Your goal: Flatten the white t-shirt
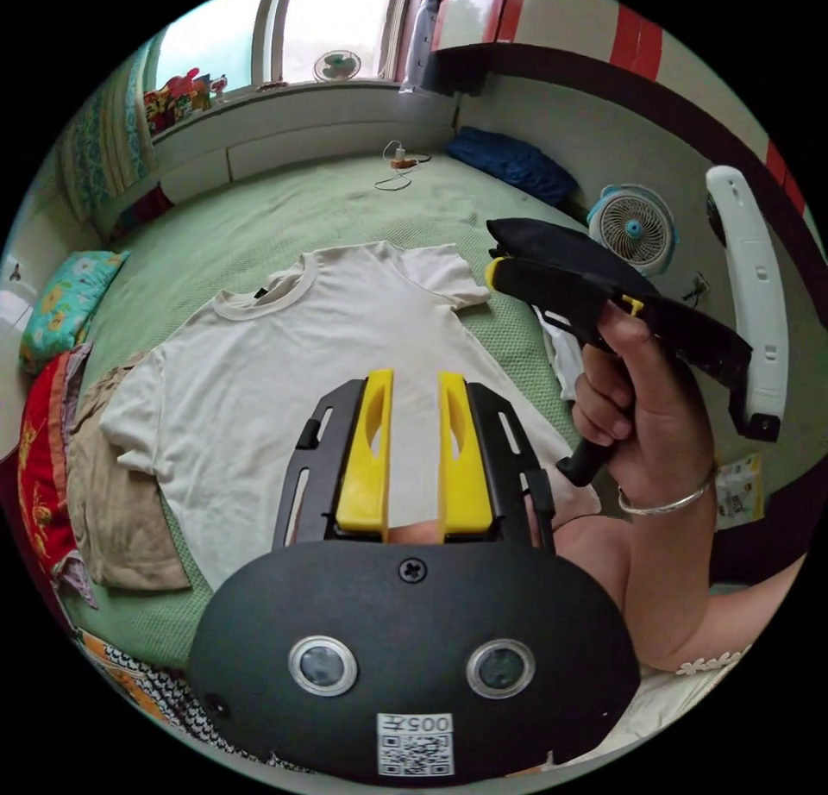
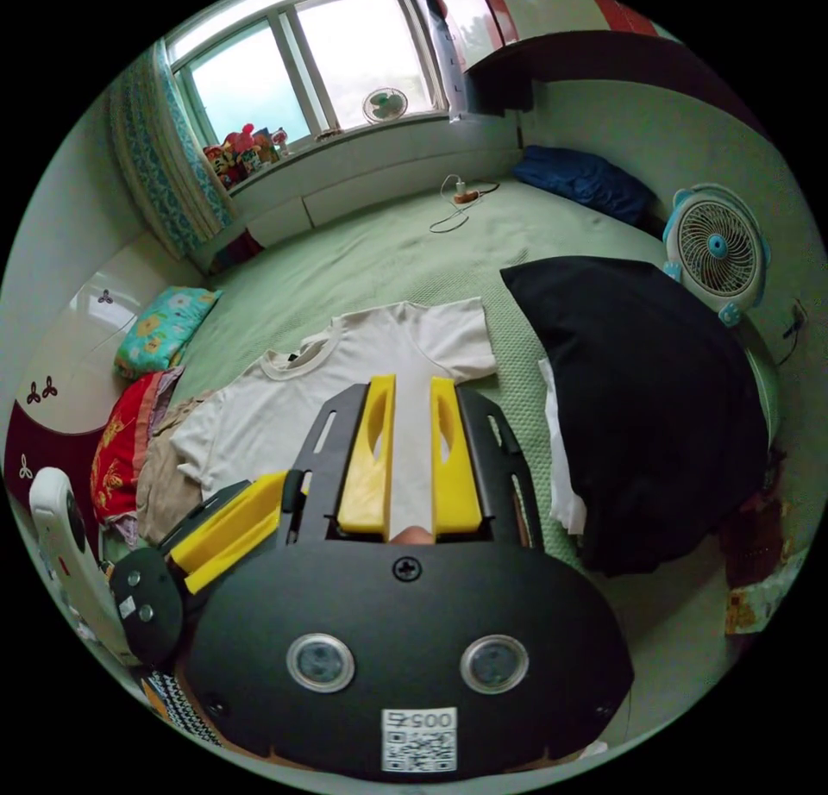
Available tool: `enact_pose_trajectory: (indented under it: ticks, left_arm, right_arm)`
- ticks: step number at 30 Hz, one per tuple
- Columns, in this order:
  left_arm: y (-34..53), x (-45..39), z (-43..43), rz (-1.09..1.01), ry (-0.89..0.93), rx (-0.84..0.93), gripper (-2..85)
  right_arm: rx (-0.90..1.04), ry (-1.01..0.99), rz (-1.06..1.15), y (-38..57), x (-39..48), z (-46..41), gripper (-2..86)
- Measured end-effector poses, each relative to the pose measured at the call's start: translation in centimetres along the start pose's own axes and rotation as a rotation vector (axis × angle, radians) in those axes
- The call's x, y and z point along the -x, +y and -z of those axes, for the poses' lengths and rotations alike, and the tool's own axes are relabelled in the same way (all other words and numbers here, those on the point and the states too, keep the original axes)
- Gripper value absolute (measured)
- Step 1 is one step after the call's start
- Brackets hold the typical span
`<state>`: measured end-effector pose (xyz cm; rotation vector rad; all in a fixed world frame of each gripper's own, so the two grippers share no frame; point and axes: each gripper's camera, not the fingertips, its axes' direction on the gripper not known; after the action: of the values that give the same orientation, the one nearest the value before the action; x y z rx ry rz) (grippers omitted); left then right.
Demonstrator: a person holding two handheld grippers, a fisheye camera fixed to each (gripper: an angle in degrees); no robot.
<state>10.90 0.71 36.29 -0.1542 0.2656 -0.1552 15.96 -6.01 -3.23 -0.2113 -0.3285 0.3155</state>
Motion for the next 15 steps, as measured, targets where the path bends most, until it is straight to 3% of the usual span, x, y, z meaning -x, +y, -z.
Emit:
enact_pose_trajectory:
  ticks: [9, 15]
  left_arm:
    - [-0.1, -0.8, -1.9, -0.003, 0.032, -0.001, 13.6]
    - [-0.2, -1.2, -3.2, -0.006, 0.027, -0.005, 13.5]
  right_arm:
    - [-0.093, -0.019, -0.011, -0.4, -1.1, 0.7, 6.0]
    - [-0.044, -0.020, -0.032, -1.5, -2.0, -0.5, 5.6]
